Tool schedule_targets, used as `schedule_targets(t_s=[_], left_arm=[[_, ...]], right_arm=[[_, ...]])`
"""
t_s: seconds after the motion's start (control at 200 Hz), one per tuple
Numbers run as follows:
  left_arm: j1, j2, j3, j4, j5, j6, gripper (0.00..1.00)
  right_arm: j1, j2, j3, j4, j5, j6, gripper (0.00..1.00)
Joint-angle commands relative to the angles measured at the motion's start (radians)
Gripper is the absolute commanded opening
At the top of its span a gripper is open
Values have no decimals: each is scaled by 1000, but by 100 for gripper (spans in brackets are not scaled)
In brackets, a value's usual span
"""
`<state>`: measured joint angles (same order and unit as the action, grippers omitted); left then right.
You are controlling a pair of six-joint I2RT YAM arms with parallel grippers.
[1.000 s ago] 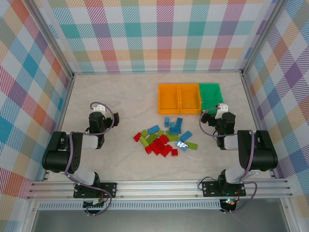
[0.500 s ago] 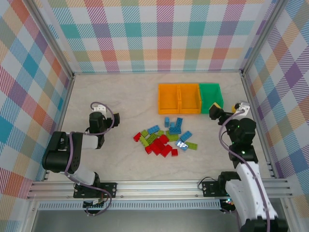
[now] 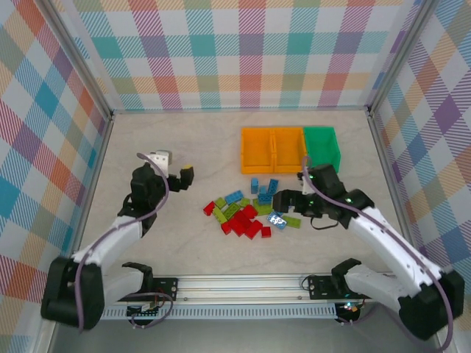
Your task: Sort the legos into containers by color
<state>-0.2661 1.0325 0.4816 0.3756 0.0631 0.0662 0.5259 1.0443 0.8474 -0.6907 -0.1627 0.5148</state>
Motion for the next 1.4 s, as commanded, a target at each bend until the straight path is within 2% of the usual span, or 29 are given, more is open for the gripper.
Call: schedule_targets(t_s=[0.0,0.095,0.155,0.32,0.455,0.595,0.695,0.87,0.99,1.135,1.235,1.395], left_arm=[[-140,-110,13,-174,64,35,100],[-277,-186,-16,-205,31,61,100],[-319,-214,-53,-191,13,69,100],[-327,-222,-135,-183,1,127,100],[-329,-229,-163,-121,35,104,100],[-333,-215,-182,-63,87,24,100],[-342,-191,-221,21,73,-27,100],[-363,-121,-203,46,34,-31,100],[-373,-46,-188,105,0,-24,100],[-392,10,-146,74,-26,1,100],[-397,30,-134,70,-28,5,100],[-400,47,-131,80,-42,6,100]], right_arm=[[82,123,71,-4,120,-26,100],[103,230,108,88,132,-33,100],[105,295,138,135,153,-40,100],[109,466,251,197,231,-41,98],[116,563,283,268,268,-18,86],[136,673,372,259,279,-25,81],[146,747,431,251,281,-22,77],[148,843,502,201,344,-7,59],[149,849,505,196,365,-18,41],[149,832,513,169,384,-26,17],[149,759,483,176,396,-28,12],[146,540,404,212,464,-41,9]])
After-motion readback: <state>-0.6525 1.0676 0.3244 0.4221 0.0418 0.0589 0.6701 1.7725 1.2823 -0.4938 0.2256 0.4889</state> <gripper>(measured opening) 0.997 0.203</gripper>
